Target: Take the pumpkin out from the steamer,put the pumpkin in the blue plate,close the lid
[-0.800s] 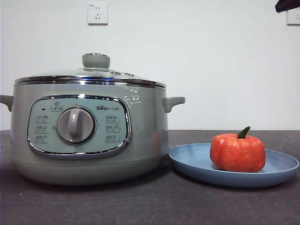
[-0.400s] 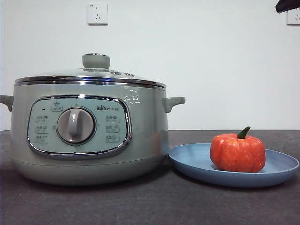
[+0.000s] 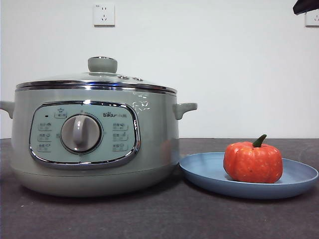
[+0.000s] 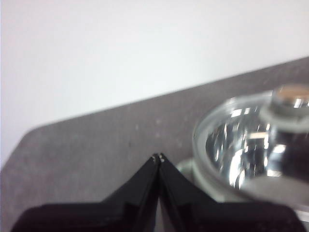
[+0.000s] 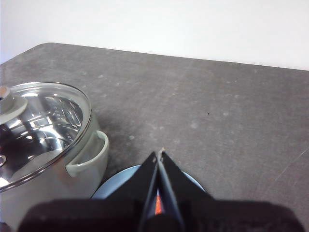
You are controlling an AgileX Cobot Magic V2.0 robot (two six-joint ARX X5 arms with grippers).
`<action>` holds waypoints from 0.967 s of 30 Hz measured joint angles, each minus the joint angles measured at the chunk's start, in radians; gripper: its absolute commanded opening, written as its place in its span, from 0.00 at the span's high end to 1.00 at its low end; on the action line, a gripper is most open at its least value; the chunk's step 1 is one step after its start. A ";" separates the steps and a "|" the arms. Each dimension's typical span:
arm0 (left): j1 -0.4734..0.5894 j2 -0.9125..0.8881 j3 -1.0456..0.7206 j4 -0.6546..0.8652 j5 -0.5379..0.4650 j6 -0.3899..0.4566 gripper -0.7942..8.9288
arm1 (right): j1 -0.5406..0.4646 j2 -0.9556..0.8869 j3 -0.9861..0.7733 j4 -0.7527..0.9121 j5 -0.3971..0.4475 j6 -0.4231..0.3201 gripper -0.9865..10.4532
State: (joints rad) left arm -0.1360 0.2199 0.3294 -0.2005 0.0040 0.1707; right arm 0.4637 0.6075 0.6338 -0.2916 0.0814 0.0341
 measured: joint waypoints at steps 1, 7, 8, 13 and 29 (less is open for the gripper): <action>0.005 -0.016 -0.035 0.002 0.000 -0.008 0.92 | 0.000 0.000 0.000 0.000 0.000 0.000 0.93; 0.016 -0.103 -0.193 0.008 -0.001 -0.072 0.92 | 0.000 0.000 0.000 0.000 0.000 0.000 0.93; 0.016 -0.117 -0.212 0.016 -0.001 -0.080 0.92 | 0.000 0.000 0.000 0.000 0.000 0.000 0.93; 0.016 -0.190 -0.300 0.056 -0.001 -0.124 0.92 | 0.000 0.000 0.000 0.000 0.000 0.000 0.93; 0.016 -0.216 -0.311 0.037 -0.001 -0.172 0.92 | 0.000 0.000 0.000 -0.014 0.000 0.000 0.93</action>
State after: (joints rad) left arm -0.1196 0.0044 0.0181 -0.1635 0.0032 -0.0013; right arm 0.4637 0.6071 0.6338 -0.3058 0.0814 0.0341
